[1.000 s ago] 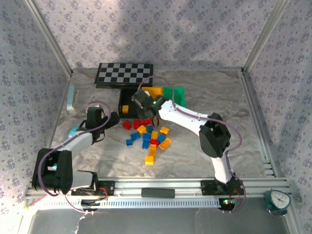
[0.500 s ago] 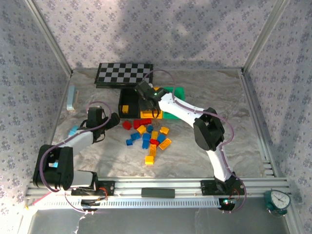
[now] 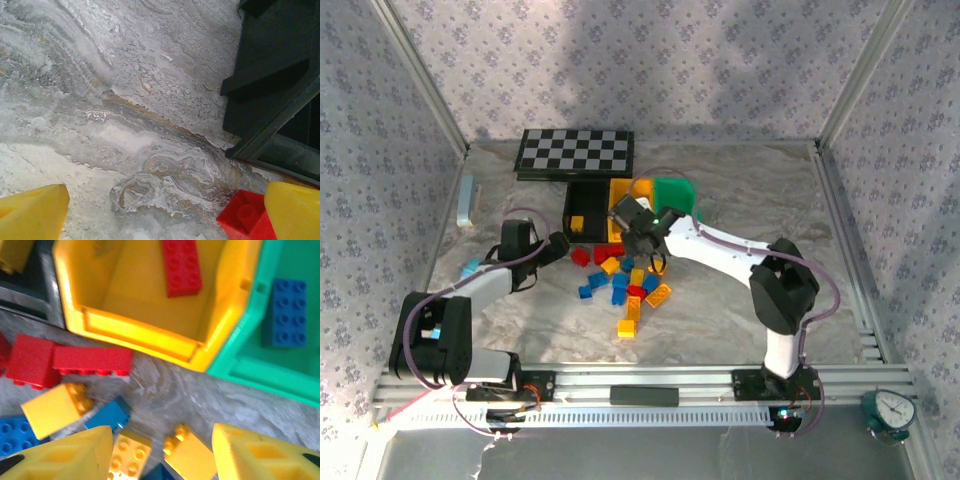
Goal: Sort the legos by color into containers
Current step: Pick up the lego from the center of the table.
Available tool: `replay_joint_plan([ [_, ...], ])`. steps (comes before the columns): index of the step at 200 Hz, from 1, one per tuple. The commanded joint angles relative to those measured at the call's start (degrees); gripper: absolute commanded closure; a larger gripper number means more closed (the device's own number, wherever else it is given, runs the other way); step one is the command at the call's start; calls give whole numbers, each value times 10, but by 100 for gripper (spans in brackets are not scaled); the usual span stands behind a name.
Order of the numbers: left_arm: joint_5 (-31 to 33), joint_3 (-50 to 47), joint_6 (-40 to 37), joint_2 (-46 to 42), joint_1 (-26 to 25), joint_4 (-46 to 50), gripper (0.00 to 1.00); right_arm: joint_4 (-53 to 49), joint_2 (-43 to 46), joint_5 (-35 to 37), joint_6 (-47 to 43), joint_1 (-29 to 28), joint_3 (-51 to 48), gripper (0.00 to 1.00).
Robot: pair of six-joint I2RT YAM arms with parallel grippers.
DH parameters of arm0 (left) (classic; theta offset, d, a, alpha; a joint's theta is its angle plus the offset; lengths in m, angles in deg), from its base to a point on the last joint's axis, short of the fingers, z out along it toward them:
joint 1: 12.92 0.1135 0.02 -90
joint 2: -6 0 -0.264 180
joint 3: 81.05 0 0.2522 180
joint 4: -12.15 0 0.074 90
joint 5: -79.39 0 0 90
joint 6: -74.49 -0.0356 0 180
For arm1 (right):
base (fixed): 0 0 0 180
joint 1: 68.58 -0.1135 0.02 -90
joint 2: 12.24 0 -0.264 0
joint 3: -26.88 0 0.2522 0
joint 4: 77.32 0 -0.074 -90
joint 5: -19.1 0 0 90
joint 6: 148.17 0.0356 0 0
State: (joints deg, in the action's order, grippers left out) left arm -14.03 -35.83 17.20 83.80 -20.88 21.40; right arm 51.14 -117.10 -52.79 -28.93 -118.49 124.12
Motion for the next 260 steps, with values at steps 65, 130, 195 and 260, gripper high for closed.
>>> replay_joint_plan([
  [65,-16,-12,1,-39,4,-41,0,27,46,-20,63,11,-109,43],
  [130,-22,-31,1,-61,4,-62,0,86,41,-64,91,24,-170,43],
  [195,-18,-31,2,-66,4,-55,0,120,8,-104,97,36,-162,42],
  [260,-12,-22,4,-55,3,-41,0,106,-33,-103,92,37,-138,45],
])
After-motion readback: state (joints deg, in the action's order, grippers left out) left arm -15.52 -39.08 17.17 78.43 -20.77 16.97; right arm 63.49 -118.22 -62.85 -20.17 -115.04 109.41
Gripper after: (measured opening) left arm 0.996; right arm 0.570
